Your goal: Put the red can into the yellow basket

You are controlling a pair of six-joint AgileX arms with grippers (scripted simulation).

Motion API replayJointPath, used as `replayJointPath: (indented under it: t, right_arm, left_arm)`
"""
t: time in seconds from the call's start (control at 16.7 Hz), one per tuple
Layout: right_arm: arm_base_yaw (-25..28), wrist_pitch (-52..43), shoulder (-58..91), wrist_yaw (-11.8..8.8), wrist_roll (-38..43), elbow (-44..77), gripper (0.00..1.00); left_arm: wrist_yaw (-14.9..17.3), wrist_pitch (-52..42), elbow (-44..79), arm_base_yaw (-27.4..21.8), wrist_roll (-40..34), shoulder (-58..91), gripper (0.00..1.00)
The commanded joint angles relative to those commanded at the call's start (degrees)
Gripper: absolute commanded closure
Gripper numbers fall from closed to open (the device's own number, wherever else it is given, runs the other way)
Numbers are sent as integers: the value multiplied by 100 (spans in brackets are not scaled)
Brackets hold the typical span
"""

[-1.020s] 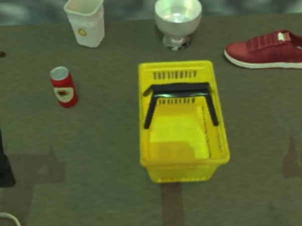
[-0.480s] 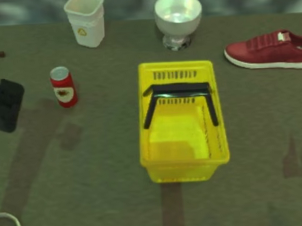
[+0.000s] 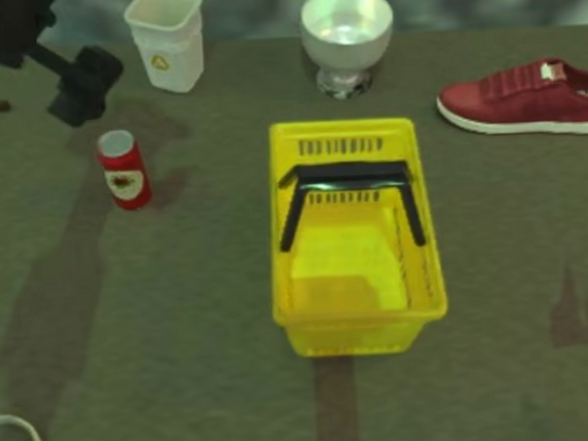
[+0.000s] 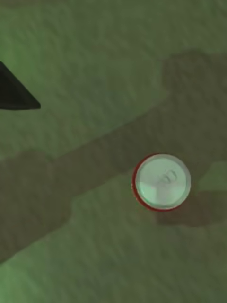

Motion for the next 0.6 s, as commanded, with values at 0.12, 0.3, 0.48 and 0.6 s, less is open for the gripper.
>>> replayJointPath:
  t: [0.12, 0.3, 0.48, 0.6]
  right_arm:
    - [0, 0, 0, 0, 0, 0, 0]
    - [0, 0, 0, 0, 0, 0, 0]
    - [0, 0, 0, 0, 0, 0, 0]
    - [0, 0, 0, 0, 0, 0, 0]
  left_arm:
    - [-36, -515, 1023, -22, 250, 1114, 0]
    - [-112, -1138, 2317, -20, 559, 2554, 0]
    - [-191, -1564, 3261, 4, 777, 3593, 0]
    - [-228, -1717, 3630, 21, 858, 3977, 0]
